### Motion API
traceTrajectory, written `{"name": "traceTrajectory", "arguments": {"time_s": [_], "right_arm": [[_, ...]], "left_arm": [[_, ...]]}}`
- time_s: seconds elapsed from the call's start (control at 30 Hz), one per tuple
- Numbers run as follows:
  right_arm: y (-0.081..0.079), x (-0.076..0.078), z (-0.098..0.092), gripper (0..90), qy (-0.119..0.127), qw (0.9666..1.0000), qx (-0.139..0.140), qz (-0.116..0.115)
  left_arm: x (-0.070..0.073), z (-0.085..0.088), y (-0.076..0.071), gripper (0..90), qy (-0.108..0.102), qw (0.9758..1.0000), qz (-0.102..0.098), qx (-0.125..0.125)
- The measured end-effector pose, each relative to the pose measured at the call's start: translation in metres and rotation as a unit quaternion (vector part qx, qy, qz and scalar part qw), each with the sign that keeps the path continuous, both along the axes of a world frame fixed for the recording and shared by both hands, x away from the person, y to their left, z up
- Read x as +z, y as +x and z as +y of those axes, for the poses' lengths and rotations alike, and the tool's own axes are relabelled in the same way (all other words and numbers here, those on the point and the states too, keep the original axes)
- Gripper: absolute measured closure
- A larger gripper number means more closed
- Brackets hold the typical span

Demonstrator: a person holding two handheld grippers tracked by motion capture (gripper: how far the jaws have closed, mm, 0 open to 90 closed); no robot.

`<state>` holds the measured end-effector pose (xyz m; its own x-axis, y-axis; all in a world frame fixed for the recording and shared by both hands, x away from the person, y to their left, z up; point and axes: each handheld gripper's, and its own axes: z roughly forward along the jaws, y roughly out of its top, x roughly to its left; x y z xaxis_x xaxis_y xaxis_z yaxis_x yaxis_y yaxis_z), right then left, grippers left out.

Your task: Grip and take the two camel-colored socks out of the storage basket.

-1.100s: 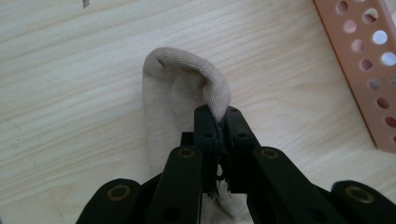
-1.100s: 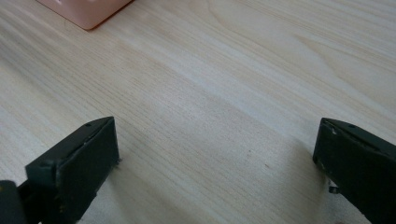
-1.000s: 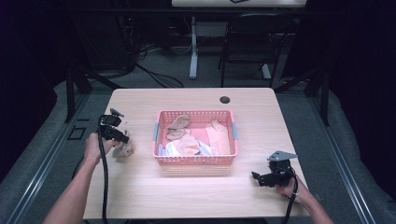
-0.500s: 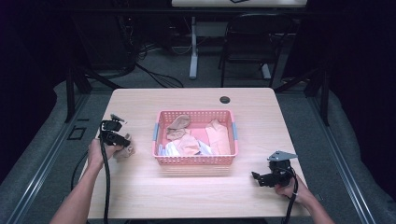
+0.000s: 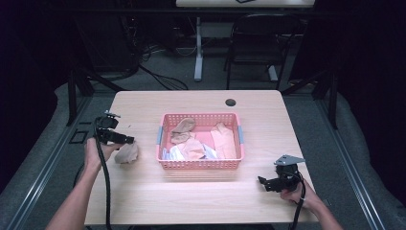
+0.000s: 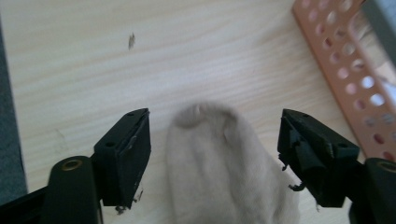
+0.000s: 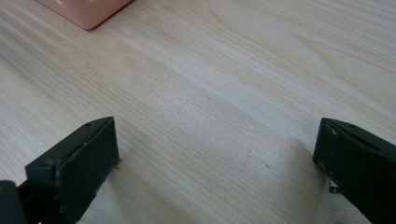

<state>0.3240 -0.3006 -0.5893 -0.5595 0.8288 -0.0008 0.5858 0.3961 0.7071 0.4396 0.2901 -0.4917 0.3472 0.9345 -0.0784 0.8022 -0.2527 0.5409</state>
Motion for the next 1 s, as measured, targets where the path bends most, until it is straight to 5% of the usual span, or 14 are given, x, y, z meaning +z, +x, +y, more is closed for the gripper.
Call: {"name": "traceTrajectory", "arguments": {"time_s": [0.3,0.5,0.7,1.0], "right_arm": [[0.000,0.000,0.000,0.0,0.000,1.0000,0.000,0.000],[0.000,0.000,0.000,0.0,0.000,1.0000,0.000,0.000],[0.000,0.000,0.000,0.0,0.000,1.0000,0.000,0.000],[0.000,0.000,0.000,0.0,0.000,1.0000,0.000,0.000]], "left_arm": [[0.041,-0.019,-0.001,15.0,-0.014,0.9981,-0.048,-0.034],[0.057,-0.038,0.000,11.3,-0.011,0.9957,-0.070,-0.060],[0.063,-0.057,0.004,7.0,-0.013,0.9922,-0.090,-0.085],[0.060,-0.087,0.014,0.6,-0.007,0.9891,-0.089,-0.117]]}}
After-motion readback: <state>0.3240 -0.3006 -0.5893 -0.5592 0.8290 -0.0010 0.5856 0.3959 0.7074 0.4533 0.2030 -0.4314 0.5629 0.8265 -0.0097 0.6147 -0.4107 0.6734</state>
